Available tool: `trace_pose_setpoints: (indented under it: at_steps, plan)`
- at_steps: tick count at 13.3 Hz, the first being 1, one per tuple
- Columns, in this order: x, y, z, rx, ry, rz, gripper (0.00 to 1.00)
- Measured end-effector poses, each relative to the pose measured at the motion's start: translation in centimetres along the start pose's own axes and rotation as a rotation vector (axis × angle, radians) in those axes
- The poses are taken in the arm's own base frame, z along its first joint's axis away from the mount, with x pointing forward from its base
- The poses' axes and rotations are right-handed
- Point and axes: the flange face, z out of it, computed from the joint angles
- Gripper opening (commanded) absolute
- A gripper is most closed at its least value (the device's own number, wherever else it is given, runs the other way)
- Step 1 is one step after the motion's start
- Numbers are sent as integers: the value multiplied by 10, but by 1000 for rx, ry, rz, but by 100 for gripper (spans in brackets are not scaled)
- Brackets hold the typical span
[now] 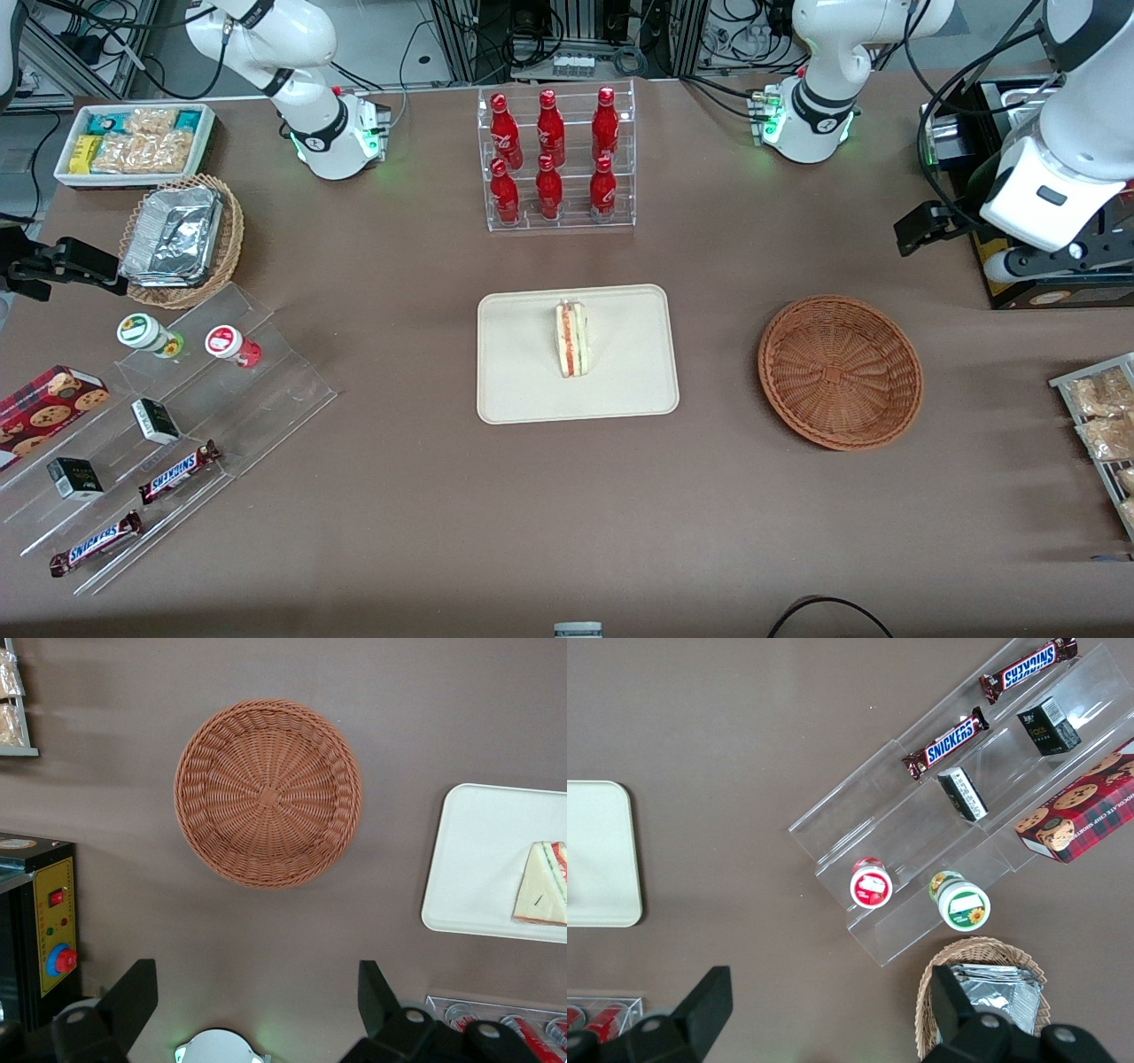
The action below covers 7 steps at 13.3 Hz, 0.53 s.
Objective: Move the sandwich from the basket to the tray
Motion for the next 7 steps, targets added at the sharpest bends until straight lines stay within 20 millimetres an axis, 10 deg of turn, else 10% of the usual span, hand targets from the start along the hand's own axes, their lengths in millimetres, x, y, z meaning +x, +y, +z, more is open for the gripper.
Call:
trace_pose_setpoints:
  at_steps: [7]
  plan:
    - [-10,-36,-7,-9,8,72,100]
